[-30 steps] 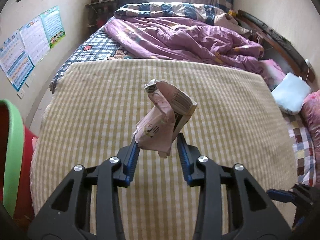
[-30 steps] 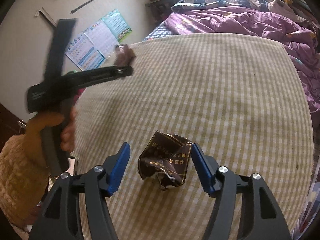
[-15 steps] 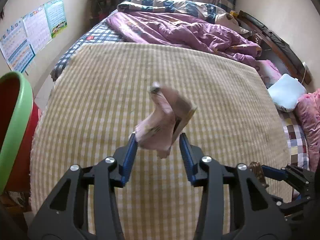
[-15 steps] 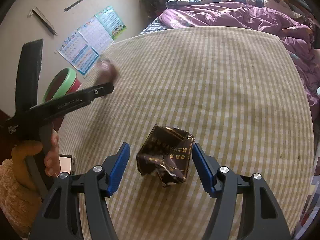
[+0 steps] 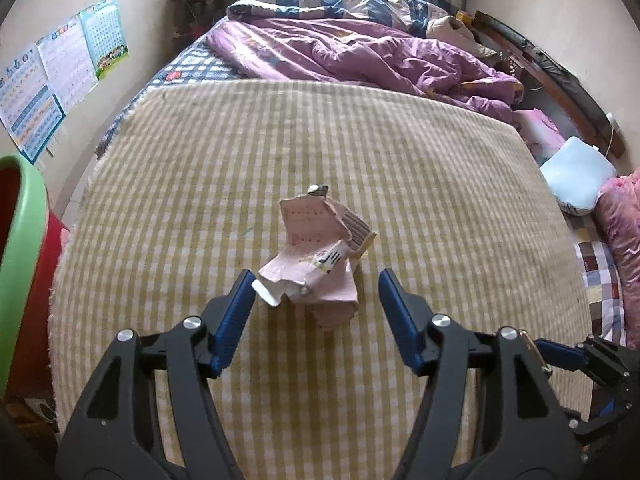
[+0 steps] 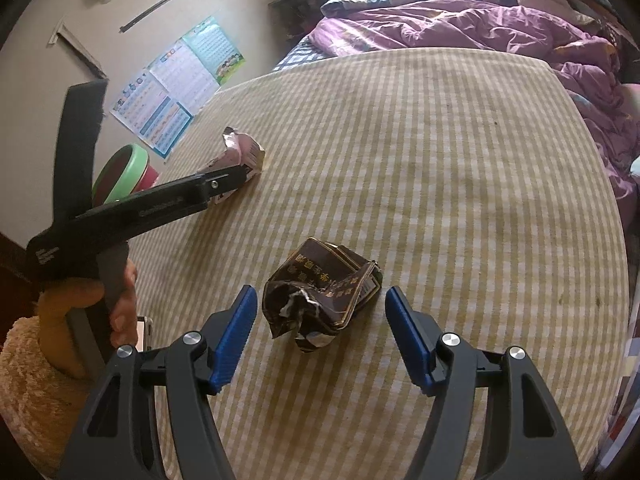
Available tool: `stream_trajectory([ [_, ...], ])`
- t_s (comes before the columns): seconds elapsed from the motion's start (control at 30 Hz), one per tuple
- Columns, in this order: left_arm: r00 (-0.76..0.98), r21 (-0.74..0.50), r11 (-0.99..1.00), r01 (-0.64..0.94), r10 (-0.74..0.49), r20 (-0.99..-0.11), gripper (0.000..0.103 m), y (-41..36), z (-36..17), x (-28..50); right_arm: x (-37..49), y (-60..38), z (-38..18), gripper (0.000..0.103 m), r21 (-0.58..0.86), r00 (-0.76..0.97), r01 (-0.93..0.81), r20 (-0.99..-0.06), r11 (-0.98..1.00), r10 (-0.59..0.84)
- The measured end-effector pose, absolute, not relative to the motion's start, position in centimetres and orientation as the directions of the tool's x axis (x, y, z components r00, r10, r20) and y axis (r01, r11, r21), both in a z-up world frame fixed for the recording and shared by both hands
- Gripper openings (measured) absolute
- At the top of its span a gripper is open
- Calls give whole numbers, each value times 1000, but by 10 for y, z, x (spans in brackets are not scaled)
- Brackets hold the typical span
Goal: Collect trash
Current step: 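Grasp the pink paper wrapper with the left tool while the right tool holds the brown wrapper, then carry the pink and brown wrappers over the bucket with both tools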
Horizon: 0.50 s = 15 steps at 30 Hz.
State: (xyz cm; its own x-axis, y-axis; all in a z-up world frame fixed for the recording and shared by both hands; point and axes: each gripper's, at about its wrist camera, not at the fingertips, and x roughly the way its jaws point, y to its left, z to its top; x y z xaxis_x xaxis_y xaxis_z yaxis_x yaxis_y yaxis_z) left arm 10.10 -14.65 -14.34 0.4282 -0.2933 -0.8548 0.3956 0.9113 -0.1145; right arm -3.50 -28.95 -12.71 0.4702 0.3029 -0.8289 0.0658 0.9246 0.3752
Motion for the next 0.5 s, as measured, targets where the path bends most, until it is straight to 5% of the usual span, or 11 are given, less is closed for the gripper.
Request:
stream_trajectory([
  [0.07,409,-128,913,386,-294,-864,47,-146,-149,104,-35,-291,-128,65,378,467,73,-831,923,303],
  [0.2,419,-140,917,375,-302,-856,45,-142,-149,102,-34,-291,-131,65,389,463,78,-829,918,312],
  [0.5,483,-181,924,336,-334,-809,44,-119,-119,85,-30,-277,-119,44,369,495,34,-814,929,305],
])
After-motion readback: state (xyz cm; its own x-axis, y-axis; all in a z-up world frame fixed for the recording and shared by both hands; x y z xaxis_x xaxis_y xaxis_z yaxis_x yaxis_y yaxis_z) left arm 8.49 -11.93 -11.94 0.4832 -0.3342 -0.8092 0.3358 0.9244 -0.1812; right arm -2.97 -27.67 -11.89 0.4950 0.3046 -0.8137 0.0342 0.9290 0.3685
